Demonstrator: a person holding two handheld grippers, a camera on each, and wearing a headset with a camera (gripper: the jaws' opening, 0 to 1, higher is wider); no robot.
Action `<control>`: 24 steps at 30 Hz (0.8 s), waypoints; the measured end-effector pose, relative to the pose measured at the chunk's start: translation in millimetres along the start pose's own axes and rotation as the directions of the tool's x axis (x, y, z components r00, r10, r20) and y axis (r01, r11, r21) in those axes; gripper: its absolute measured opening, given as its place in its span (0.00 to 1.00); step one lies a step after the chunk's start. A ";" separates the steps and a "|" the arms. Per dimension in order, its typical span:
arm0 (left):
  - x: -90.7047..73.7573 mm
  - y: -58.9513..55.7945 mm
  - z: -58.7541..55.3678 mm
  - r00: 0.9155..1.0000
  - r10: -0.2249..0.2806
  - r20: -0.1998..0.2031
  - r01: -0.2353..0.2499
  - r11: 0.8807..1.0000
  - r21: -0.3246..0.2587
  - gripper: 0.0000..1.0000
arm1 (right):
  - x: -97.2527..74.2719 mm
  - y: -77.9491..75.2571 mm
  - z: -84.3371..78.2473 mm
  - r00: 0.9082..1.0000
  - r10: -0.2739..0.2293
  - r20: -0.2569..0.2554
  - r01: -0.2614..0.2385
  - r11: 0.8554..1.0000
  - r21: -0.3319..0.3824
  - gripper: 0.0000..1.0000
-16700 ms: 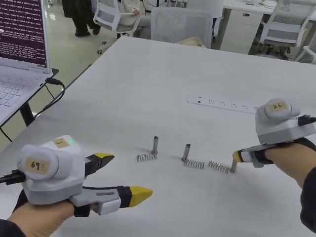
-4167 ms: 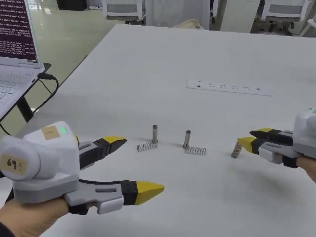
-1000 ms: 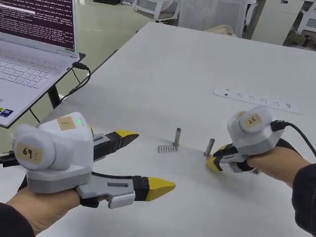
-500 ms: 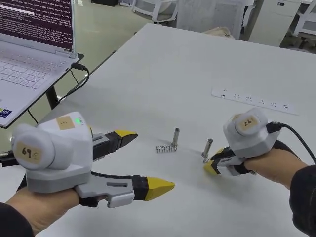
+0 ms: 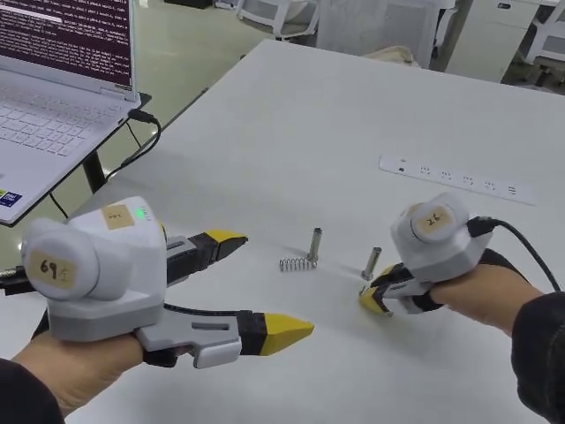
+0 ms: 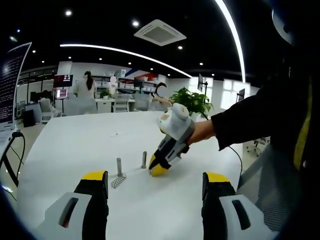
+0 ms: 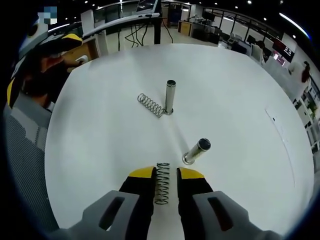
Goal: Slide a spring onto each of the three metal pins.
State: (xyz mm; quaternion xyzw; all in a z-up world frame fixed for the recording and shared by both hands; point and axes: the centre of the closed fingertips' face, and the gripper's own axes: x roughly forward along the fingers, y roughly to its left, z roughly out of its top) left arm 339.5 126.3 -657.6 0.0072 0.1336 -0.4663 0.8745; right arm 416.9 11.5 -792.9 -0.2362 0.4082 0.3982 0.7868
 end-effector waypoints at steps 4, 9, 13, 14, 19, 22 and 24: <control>-0.3 -0.2 0.7 1.000 -0.001 0.003 0.001 1.000 0.000 0.74 | 1.2 3.7 0.0 1.000 0.004 -0.017 -0.005 1.000 -0.024 0.13; -1.2 0.7 2.3 1.000 0.001 0.012 -0.001 1.000 -0.003 0.74 | 1.1 8.0 1.2 0.999 0.011 -0.035 -0.012 0.999 -0.042 0.11; -1.4 1.1 3.3 1.000 0.002 0.018 -0.002 1.000 -0.004 0.74 | 1.3 7.9 0.6 0.999 0.012 -0.051 -0.015 0.999 -0.045 0.10; -1.5 1.0 3.6 1.000 0.002 0.018 -0.002 1.000 -0.004 0.74 | 1.3 8.2 0.5 0.998 0.014 -0.053 -0.017 0.999 -0.043 0.10; -1.7 0.9 4.4 1.000 0.002 0.022 -0.002 1.000 -0.005 0.74 | 1.8 8.7 0.5 0.998 0.014 -0.068 -0.017 0.999 -0.033 0.10; -1.5 0.7 4.6 1.000 0.001 0.021 -0.001 1.000 -0.003 0.73 | 1.5 8.9 0.2 0.997 0.014 -0.072 -0.017 0.999 -0.039 0.09; -1.4 0.5 4.6 1.000 0.000 0.021 0.000 1.000 -0.002 0.73 | 1.0 8.9 0.7 0.998 0.012 -0.066 -0.015 0.999 -0.036 0.08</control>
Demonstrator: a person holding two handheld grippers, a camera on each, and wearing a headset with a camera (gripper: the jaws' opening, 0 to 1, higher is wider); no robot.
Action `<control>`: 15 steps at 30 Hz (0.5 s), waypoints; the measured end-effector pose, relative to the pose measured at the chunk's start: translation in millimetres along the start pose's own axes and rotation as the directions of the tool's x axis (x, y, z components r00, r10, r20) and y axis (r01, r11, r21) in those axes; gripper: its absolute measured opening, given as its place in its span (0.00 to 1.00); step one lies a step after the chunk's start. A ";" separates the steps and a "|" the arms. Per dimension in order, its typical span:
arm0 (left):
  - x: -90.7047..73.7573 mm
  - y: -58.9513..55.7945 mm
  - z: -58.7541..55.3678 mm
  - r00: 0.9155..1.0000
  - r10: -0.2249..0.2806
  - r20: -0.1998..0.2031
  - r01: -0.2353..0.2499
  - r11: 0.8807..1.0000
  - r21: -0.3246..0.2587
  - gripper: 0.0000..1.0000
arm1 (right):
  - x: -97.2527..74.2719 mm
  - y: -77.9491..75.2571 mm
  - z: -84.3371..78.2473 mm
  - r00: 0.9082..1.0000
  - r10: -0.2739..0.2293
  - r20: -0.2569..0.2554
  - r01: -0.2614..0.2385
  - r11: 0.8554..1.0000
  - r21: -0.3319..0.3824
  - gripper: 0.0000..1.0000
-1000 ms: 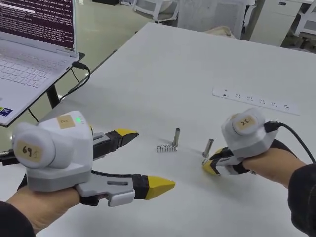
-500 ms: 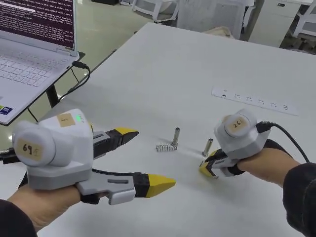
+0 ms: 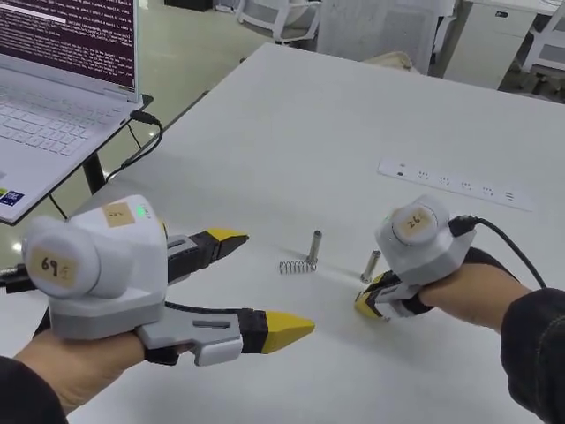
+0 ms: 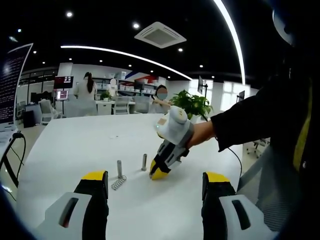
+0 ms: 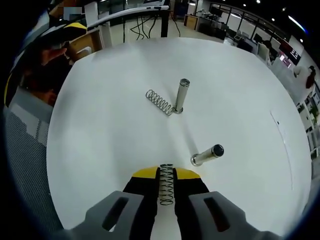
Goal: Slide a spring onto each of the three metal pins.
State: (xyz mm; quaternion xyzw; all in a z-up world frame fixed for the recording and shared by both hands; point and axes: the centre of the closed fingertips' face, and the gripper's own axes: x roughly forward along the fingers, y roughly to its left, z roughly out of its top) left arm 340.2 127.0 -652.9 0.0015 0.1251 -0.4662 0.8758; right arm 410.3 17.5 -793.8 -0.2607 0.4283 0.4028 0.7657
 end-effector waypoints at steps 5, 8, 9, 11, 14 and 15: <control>0.1 -0.6 0.2 1.000 -0.001 -0.001 0.001 1.000 0.001 0.73 | -7.2 -0.2 5.4 1.000 -0.008 0.024 0.008 1.000 -0.004 0.08; 0.5 -1.7 0.4 1.000 -0.004 -0.003 0.004 1.000 0.004 0.73 | -14.7 -0.2 11.4 0.998 -0.008 0.056 0.008 1.000 0.014 0.08; 0.6 -1.8 0.3 1.000 -0.005 -0.003 0.005 1.000 0.004 0.73 | -17.8 0.0 13.3 0.998 -0.011 0.067 0.009 1.000 0.020 0.08; 0.8 -2.1 0.2 1.000 -0.006 -0.004 0.006 1.000 0.005 0.73 | -23.7 0.2 17.4 0.995 -0.013 0.095 0.010 0.999 0.031 0.08; 1.1 -2.8 0.4 1.000 -0.009 -0.005 0.009 1.000 0.007 0.73 | -31.6 0.5 20.2 0.992 -0.020 0.122 0.015 0.999 0.043 0.08; 1.3 -3.3 0.3 1.000 -0.010 -0.007 0.010 1.000 0.008 0.73 | -33.5 0.3 21.4 0.991 -0.024 0.133 0.018 0.999 0.046 0.08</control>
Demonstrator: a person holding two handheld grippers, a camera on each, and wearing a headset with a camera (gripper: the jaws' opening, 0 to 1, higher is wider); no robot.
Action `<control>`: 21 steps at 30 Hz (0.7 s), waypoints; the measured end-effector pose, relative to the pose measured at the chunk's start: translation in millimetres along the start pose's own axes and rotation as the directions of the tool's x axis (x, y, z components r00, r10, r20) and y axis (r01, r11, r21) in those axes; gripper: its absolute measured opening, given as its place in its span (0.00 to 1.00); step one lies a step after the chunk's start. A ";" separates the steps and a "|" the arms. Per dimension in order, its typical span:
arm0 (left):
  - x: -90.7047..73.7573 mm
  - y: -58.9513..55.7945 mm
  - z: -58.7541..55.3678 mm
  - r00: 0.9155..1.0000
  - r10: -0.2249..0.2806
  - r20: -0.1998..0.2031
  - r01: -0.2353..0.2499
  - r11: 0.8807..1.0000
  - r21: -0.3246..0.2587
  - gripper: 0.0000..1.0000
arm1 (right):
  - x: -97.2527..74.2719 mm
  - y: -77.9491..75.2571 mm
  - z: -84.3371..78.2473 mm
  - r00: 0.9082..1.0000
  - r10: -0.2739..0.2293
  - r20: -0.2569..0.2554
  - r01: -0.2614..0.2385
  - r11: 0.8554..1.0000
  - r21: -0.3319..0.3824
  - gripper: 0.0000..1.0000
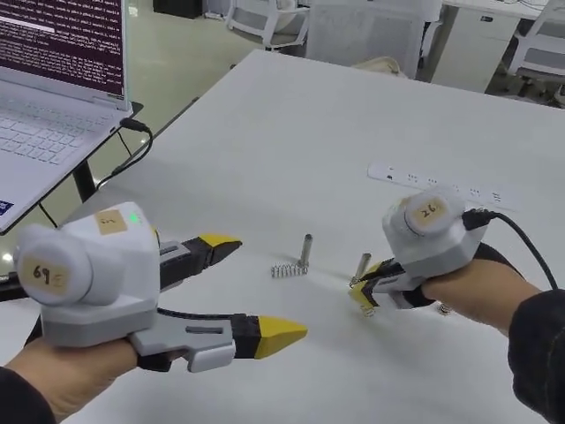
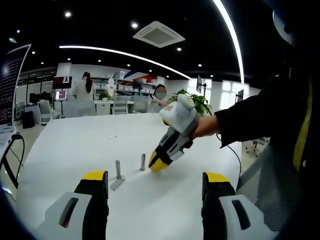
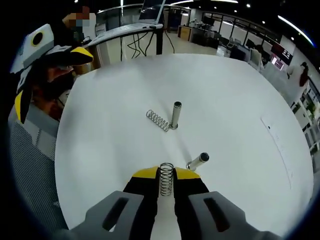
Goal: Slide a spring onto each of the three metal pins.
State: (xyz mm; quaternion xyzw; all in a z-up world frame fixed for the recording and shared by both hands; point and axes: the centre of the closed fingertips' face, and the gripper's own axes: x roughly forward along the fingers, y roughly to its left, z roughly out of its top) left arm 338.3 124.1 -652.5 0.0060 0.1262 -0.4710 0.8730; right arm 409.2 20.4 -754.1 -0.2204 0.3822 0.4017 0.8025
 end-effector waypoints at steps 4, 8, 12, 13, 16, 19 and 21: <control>0.5 -1.5 1.0 1.000 -0.004 -0.001 0.004 1.000 0.005 0.73 | -11.9 1.4 6.5 0.998 -0.010 0.064 0.008 0.999 0.033 0.08; 1.0 -2.7 2.8 1.000 -0.008 0.000 0.008 1.000 0.009 0.73 | -23.5 1.2 14.2 0.990 -0.027 0.137 0.016 0.997 0.078 0.08; 2.0 -4.3 4.3 1.000 -0.013 -0.001 0.013 1.000 0.017 0.73 | -35.0 0.1 19.9 0.980 -0.054 0.191 0.035 0.995 0.098 0.08; 1.9 -4.8 4.8 1.000 -0.014 -0.001 0.014 1.000 0.019 0.73 | -37.3 -0.1 21.0 0.978 -0.059 0.201 0.039 0.994 0.100 0.08; 1.8 -5.5 6.6 1.000 -0.016 0.001 0.015 1.000 0.022 0.73 | -46.9 -1.0 28.1 0.963 -0.085 0.256 0.055 0.991 0.123 0.08; 1.3 -6.4 8.3 1.000 -0.017 0.004 0.017 1.000 0.026 0.73 | -54.8 -3.5 33.6 0.946 -0.110 0.306 0.070 0.988 0.139 0.08; 0.9 -7.2 9.5 1.000 -0.019 0.005 0.019 0.999 0.027 0.73 | -60.5 -5.3 39.6 0.926 -0.125 0.357 0.071 0.985 0.159 0.08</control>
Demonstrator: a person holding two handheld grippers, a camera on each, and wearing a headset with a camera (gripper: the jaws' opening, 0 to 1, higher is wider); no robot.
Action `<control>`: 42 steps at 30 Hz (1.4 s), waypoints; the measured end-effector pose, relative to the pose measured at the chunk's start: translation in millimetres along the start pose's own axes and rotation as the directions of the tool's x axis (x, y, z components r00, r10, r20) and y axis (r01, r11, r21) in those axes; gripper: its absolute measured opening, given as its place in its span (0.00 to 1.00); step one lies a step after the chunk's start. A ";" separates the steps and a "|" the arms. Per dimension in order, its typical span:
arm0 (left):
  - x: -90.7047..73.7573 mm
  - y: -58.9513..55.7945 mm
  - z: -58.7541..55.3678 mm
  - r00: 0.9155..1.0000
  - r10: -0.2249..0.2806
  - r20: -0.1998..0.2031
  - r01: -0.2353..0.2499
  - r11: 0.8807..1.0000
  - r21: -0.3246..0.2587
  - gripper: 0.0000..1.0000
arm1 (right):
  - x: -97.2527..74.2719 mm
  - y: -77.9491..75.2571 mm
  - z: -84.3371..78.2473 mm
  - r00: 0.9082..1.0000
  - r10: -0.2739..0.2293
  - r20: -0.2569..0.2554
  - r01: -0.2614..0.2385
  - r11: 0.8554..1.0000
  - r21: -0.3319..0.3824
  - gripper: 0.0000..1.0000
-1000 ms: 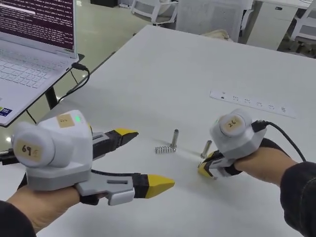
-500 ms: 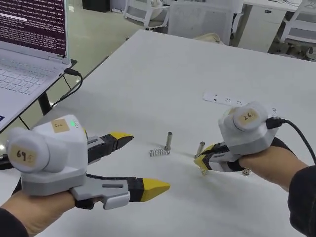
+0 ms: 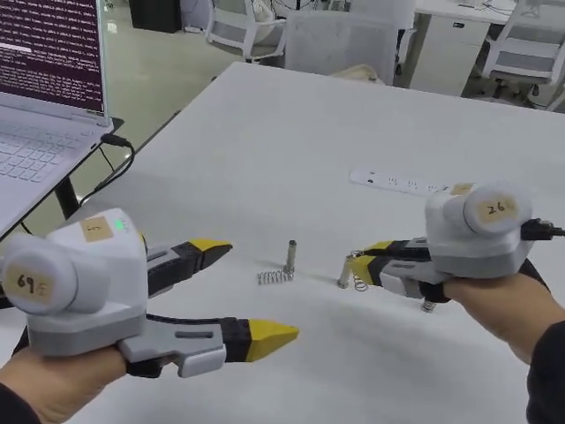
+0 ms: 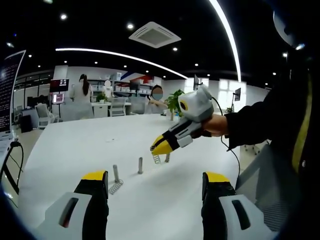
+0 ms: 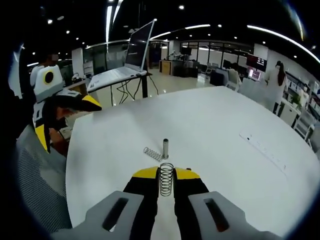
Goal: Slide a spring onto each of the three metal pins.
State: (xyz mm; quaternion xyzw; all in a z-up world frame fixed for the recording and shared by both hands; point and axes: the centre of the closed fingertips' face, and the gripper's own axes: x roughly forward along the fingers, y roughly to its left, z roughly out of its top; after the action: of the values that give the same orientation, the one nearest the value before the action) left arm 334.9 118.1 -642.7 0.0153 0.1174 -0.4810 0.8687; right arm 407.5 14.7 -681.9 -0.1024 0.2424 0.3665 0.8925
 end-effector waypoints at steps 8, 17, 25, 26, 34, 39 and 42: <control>-0.3 -7.1 3.5 1.000 -0.028 0.000 0.028 1.000 0.007 0.73 | -12.8 -2.1 16.7 0.993 -0.058 0.100 0.057 0.998 0.007 0.08; -5.5 -10.7 6.9 0.998 -0.055 0.004 0.055 0.998 0.019 0.74 | -18.6 -4.7 32.2 0.975 -0.112 0.192 0.111 0.994 0.017 0.08; -15.5 -4.3 7.3 0.998 -0.056 0.000 0.056 0.998 0.025 0.73 | -21.5 -12.2 44.8 0.951 -0.165 0.262 0.156 0.986 0.053 0.08; -16.4 -2.9 7.0 0.998 -0.056 -0.001 0.056 0.998 0.026 0.73 | -20.6 -12.9 46.6 0.947 -0.171 0.271 0.160 0.985 0.065 0.08; -10.2 5.4 8.1 0.998 -0.066 0.002 0.066 0.997 0.027 0.74 | -9.7 -22.8 47.2 0.927 -0.220 0.303 0.189 0.974 0.129 0.08; -3.6 4.3 6.4 0.997 -0.081 0.002 0.081 0.996 0.024 0.73 | -1.1 -32.7 36.8 0.919 -0.260 0.296 0.220 0.962 0.163 0.08; -1.9 4.4 3.4 0.996 -0.089 -0.003 0.089 0.996 0.020 0.73 | 6.8 -33.7 30.1 0.922 -0.263 0.284 0.221 0.960 0.170 0.08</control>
State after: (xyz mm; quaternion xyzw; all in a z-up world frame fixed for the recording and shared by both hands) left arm 338.3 121.6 -639.3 0.0194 0.1141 -0.5202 0.8462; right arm 446.2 5.7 -659.2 -0.0136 0.1120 0.2473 0.9624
